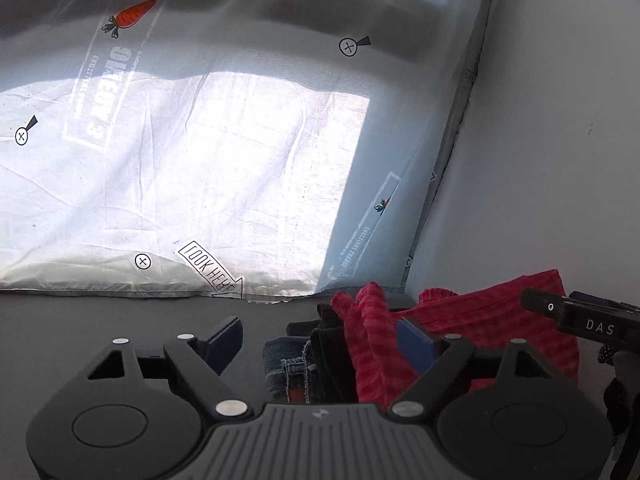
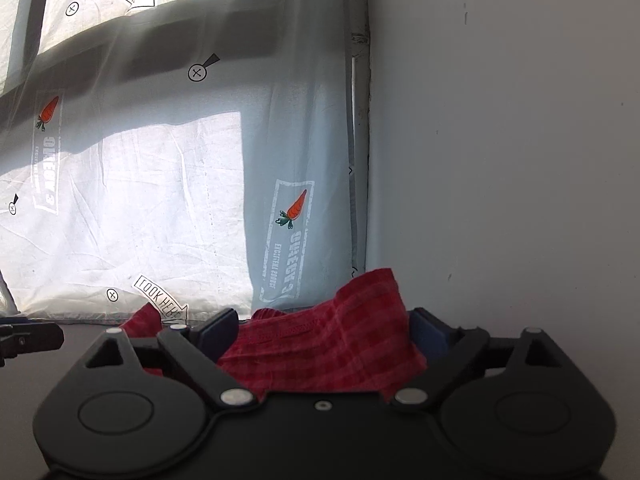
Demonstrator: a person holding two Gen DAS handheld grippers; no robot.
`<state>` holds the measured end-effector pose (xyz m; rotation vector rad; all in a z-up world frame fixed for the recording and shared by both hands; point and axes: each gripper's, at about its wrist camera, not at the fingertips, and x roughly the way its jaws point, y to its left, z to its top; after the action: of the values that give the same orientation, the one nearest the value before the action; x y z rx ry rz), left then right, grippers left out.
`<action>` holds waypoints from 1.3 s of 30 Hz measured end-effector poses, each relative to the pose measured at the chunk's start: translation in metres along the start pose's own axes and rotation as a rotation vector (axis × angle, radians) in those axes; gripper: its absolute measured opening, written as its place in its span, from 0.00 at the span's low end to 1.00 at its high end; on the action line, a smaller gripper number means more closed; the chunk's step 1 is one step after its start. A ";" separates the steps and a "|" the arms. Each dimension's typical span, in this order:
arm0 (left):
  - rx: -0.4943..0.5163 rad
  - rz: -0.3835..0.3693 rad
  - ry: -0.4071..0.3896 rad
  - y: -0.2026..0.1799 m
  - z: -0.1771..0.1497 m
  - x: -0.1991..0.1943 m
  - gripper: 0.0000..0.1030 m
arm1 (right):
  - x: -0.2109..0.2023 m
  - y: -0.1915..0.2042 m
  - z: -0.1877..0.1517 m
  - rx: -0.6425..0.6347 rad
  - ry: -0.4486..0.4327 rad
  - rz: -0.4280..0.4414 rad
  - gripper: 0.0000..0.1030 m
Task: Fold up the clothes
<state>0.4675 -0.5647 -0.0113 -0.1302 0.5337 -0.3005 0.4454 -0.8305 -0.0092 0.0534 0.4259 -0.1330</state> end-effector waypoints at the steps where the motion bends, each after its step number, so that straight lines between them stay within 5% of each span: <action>1: -0.008 0.013 -0.021 0.003 -0.002 -0.017 0.91 | -0.012 0.004 -0.001 -0.004 -0.016 -0.014 0.97; 5: -0.071 0.087 -0.101 0.019 -0.018 -0.083 1.00 | -0.055 0.019 -0.009 -0.012 -0.058 -0.044 0.99; 10: -0.180 0.217 -0.220 0.044 -0.042 -0.156 1.00 | -0.105 0.048 -0.033 0.010 -0.044 0.038 1.00; 13: -0.151 0.273 -0.271 0.059 -0.056 -0.198 1.00 | -0.131 0.075 -0.051 0.008 -0.040 0.087 1.00; 18: -0.117 0.319 -0.214 0.093 -0.075 -0.259 1.00 | -0.180 0.139 -0.075 -0.015 0.012 0.177 1.00; 29: -0.005 0.324 -0.111 0.201 -0.141 -0.411 1.00 | -0.331 0.317 -0.132 -0.069 0.010 0.233 1.00; 39: 0.014 0.373 -0.021 0.279 -0.184 -0.525 1.00 | -0.441 0.422 -0.186 -0.047 0.095 0.302 1.00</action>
<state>0.0114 -0.1430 0.0287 -0.0186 0.5241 0.0602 0.0309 -0.3462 0.0145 0.0775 0.5108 0.1778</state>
